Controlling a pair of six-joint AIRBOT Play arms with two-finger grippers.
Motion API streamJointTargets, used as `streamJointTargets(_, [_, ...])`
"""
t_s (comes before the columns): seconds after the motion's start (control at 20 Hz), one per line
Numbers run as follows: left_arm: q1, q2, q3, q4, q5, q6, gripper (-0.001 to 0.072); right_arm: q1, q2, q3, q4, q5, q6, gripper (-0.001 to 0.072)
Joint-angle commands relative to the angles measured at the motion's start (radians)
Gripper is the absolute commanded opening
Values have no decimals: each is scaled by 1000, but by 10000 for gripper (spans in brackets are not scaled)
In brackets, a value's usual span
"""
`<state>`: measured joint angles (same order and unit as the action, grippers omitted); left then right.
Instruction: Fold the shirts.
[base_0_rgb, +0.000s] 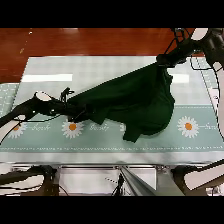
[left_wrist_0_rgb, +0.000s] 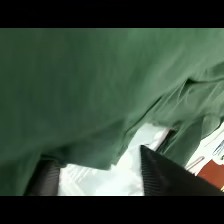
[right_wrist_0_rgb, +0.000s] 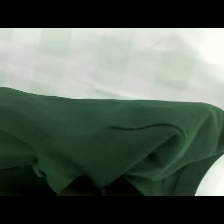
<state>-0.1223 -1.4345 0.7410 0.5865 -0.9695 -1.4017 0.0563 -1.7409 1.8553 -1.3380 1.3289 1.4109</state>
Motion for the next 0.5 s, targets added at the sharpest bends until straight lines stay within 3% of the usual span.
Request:
streamJointTargets(0.0, [-12, -28, 5, -31, 116, -22, 498, 1, 0, 1, 1, 0, -1, 26])
streamJointTargets(0.05, [-12, -33, 5, -46, 137, -28, 398, 1, 0, 1, 1, 3, -1, 26])
streamJointTargets(0.15, [-12, -34, 5, -76, 147, -8, 63, 1, 0, 1, 0, 10, -1, 26])
streamJointTargets(0.2, [-11, -32, 5, -99, 133, 28, 16, 1, 0, 1, 0, 10, -1, 26])
streamJointTargets(0.45, [-5, 23, 74, -135, -80, 164, 16, 1, 0, 1, -13, 11, -1, 26])
